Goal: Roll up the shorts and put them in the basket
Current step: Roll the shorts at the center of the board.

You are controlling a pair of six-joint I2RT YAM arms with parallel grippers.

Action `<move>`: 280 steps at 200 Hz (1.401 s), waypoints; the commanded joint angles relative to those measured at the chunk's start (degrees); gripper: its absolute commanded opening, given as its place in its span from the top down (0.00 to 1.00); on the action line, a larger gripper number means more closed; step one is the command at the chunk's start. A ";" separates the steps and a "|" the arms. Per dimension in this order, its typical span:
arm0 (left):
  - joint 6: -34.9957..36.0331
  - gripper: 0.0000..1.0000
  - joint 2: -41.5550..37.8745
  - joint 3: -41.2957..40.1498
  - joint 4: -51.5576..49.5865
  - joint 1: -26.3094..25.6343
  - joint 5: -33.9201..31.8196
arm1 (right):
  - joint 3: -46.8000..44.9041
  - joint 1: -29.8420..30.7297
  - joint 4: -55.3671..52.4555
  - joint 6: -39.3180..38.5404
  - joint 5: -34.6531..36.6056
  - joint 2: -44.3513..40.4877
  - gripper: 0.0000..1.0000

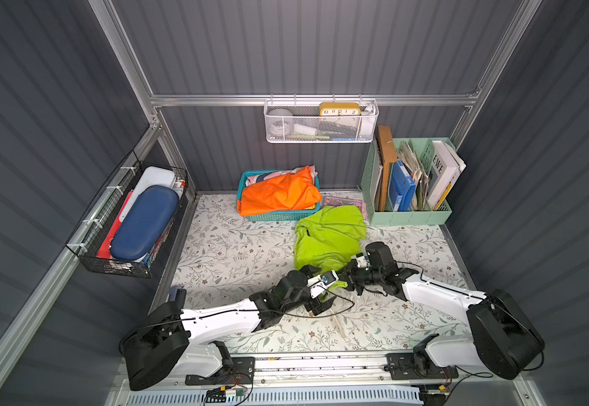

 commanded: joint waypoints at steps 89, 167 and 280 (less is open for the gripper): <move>-4.26 0.09 7.55 -1.80 5.78 -0.37 -3.15 | -4.19 -1.57 6.13 2.28 -1.90 -2.38 1.00; -6.48 0.06 11.91 -0.42 5.98 -0.36 -3.19 | -4.40 -2.27 7.65 3.17 -3.50 -3.26 1.00; -6.01 0.78 9.04 4.45 -2.90 -0.23 1.27 | -6.35 -3.62 2.43 -1.05 -3.68 -5.40 0.99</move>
